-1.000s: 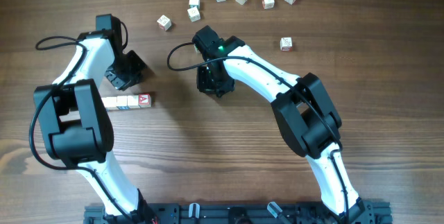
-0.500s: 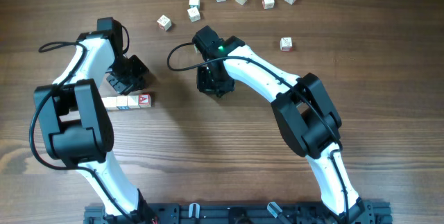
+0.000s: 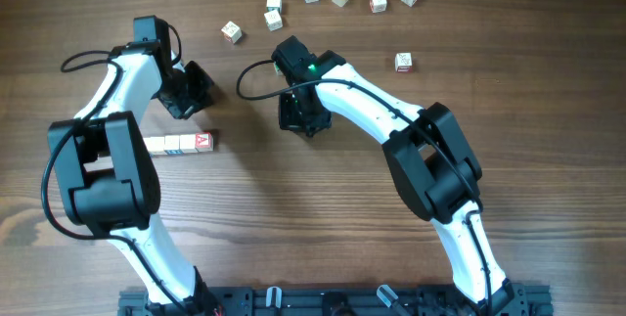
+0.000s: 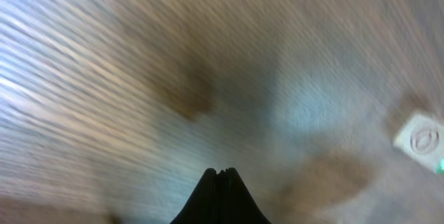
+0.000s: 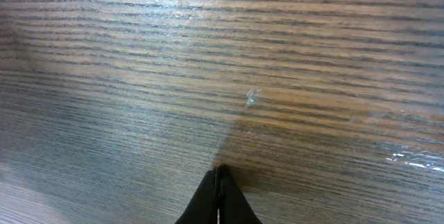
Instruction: Form a horizontal line
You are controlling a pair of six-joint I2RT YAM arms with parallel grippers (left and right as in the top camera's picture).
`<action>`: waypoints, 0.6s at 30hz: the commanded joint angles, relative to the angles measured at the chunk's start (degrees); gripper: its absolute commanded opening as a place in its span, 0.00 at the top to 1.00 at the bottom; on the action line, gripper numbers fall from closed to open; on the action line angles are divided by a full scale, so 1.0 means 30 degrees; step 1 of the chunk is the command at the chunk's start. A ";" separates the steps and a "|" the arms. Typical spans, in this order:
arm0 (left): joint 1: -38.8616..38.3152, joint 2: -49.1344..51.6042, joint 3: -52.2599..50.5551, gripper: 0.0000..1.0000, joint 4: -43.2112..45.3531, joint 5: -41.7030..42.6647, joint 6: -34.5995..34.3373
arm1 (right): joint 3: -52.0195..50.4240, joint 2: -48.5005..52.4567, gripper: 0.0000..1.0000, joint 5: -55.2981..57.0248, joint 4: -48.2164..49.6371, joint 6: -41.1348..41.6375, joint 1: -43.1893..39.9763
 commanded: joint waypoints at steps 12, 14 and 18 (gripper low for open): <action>-0.1960 0.0226 0.0007 0.96 -0.4036 -0.1144 0.4386 | -0.1115 0.1086 0.96 0.1668 -0.0546 0.1865 -0.3927; -0.2237 0.0226 0.0007 0.96 -0.4699 -0.2841 0.4379 | -0.1523 0.1086 0.96 0.1610 -0.0393 0.1865 -0.4109; -0.2710 0.0226 0.0007 0.96 -0.5748 -0.6033 0.4364 | -0.2557 0.1086 0.96 0.1530 0.0401 0.1858 -0.4226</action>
